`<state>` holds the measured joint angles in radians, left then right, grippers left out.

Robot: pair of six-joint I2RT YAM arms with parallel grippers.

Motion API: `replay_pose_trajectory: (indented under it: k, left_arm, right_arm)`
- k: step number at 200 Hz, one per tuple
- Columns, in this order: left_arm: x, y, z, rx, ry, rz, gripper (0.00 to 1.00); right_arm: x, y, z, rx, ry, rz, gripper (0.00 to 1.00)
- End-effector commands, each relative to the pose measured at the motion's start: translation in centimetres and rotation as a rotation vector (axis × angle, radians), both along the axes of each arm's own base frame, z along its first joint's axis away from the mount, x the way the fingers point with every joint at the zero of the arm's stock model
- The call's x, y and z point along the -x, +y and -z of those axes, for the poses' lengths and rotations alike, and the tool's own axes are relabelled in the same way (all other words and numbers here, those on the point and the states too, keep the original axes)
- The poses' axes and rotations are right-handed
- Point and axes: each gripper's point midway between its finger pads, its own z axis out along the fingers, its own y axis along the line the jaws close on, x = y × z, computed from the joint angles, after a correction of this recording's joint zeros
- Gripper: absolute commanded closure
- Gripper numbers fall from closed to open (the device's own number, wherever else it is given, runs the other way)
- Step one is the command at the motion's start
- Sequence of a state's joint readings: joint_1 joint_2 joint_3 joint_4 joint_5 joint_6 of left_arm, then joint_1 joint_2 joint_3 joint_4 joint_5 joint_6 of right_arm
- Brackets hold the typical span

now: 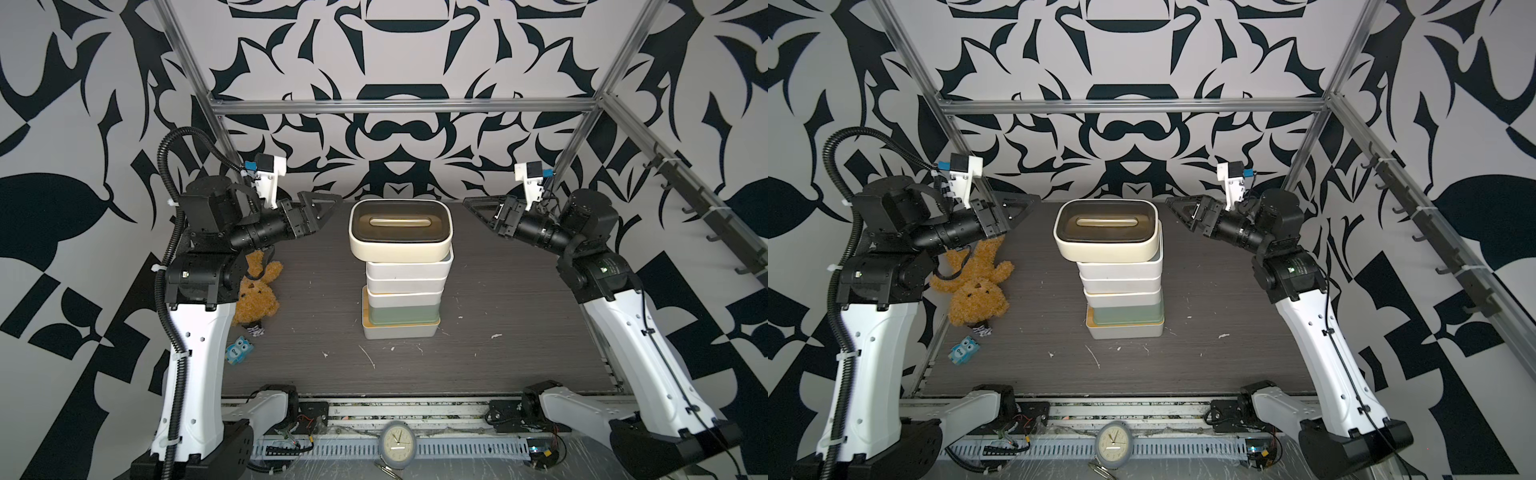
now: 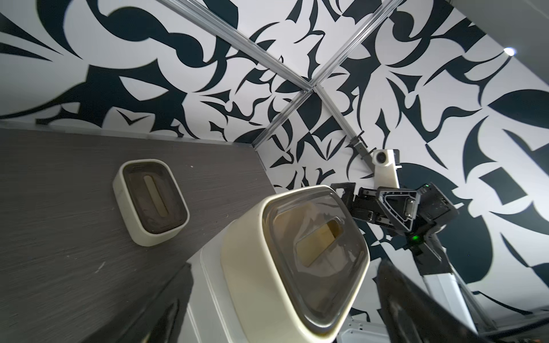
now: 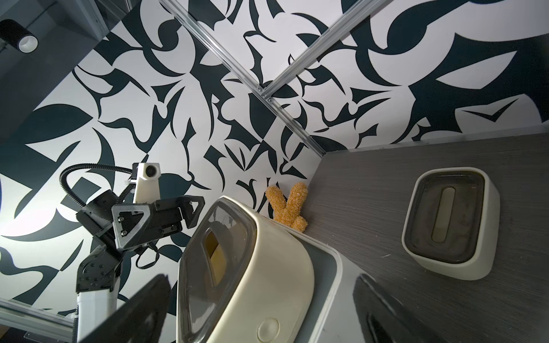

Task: Stack the tissue boxes
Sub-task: Place the tissue box at the tissue box.

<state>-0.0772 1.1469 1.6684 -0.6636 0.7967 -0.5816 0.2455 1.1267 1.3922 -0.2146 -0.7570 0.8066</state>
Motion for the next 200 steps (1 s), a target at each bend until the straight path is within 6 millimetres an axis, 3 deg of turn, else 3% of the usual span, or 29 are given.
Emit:
replay_pose_trajectory:
  k: [1, 100, 200]
  left_arm:
    - [1.2, -1.4, -0.8, 0.066, 0.002, 0.146, 0.01]
    - [-0.1, -2.5, 1.4, 0.078, 0.103, 0.179, 0.01]
    - [0.7, -4.1, 1.6, 0.078, 0.120, 0.226, 0.01]
  right_arm:
    - [1.1, 0.4, -3.3, -0.029, -0.115, -0.030, 0.01]
    - [0.8, 2.1, -4.1, -0.031, -0.149, -0.086, 0.01]
    - [0.8, 3.3, -3.5, -0.018, -0.146, -0.112, 0.01]
